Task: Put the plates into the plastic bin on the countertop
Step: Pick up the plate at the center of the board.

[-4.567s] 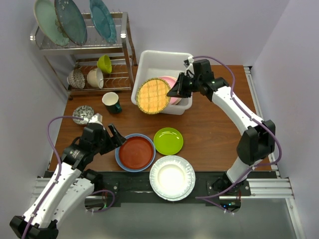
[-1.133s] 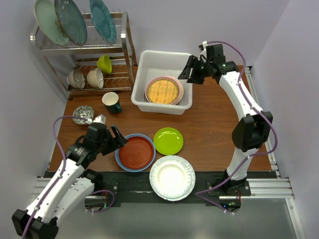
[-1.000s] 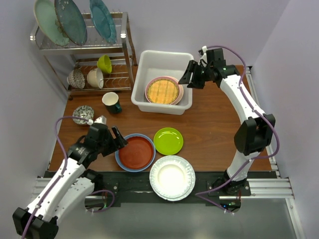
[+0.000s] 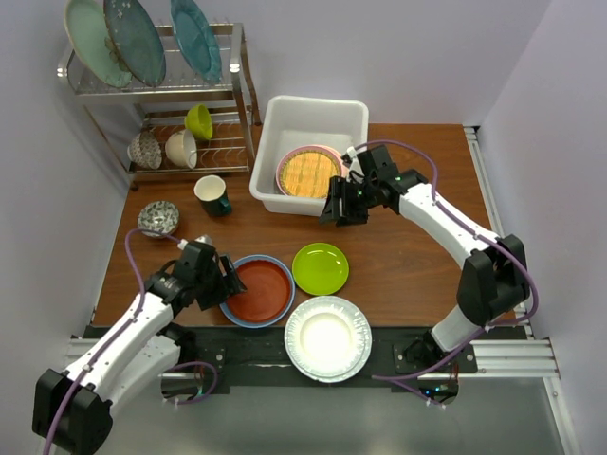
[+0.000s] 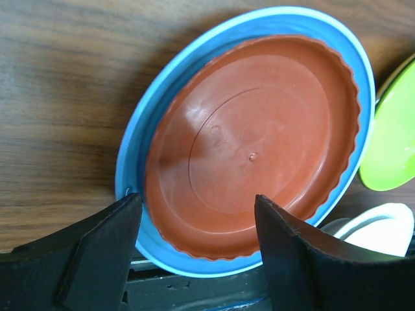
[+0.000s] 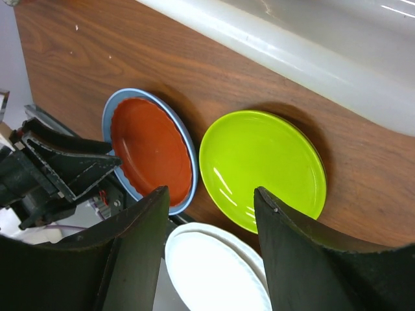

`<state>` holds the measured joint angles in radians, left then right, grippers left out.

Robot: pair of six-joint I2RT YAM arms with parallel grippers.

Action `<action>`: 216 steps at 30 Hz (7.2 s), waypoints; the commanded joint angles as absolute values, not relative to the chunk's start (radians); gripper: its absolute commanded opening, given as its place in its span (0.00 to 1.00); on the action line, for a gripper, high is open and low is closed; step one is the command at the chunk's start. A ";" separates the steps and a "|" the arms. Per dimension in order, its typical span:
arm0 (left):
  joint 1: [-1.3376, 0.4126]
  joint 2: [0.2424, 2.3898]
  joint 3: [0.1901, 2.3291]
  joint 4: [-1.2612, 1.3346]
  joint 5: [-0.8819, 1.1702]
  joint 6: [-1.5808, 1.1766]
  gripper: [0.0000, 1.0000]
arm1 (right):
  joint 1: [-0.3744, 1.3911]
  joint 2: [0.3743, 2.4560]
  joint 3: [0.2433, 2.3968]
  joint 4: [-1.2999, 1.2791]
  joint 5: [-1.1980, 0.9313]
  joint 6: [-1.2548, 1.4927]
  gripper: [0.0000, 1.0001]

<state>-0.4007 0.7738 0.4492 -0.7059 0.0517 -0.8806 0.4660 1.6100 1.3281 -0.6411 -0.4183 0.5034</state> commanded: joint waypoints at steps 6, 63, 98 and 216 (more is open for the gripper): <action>-0.407 0.771 0.426 -0.657 0.061 -0.900 0.67 | 0.476 1.559 1.301 -0.583 -0.440 0.515 0.58; -0.422 0.813 0.402 -0.591 0.110 -0.891 0.00 | 0.821 1.812 1.285 -0.614 -0.275 0.465 0.43; -0.420 0.796 0.405 -0.604 0.094 -0.902 0.00 | 0.827 1.790 1.416 -0.689 -0.144 0.469 0.07; -0.433 0.457 0.667 -0.769 -0.239 -0.996 1.00 | 0.779 1.647 1.431 -0.753 -0.081 0.471 0.00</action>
<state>-0.4271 0.4625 0.6285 -0.7509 -0.1982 -0.9718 0.7994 1.6932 1.3628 -0.7254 -0.1154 0.4889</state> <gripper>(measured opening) 0.997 0.022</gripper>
